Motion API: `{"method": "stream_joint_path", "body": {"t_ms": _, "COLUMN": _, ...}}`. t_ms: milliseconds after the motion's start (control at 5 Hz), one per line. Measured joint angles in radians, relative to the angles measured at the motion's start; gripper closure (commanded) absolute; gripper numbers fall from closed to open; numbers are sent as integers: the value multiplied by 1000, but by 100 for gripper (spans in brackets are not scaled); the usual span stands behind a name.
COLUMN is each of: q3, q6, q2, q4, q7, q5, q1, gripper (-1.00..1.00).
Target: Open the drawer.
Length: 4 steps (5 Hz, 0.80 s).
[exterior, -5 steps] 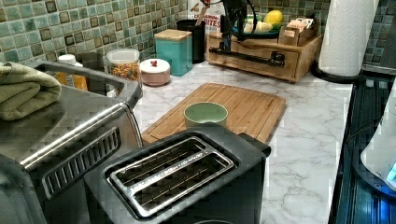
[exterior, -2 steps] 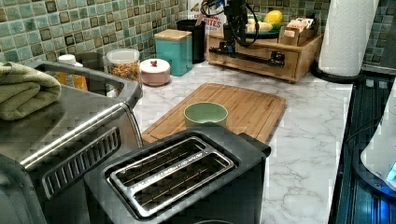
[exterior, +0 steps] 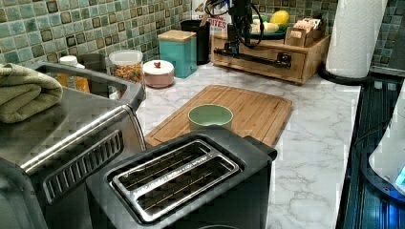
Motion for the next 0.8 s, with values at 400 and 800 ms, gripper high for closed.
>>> {"method": "stream_joint_path", "body": {"t_ms": 400, "q3": -8, "q6": 100, "q2": 1, "q4": -25, "q7": 34, "q5": 0, "q1": -6, "gripper": -100}}
{"method": "stream_joint_path", "body": {"t_ms": 800, "q3": -10, "q6": 265, "q2": 6, "q4": -102, "q7": 50, "q5": 4, "q1": -6, "gripper": -100}}
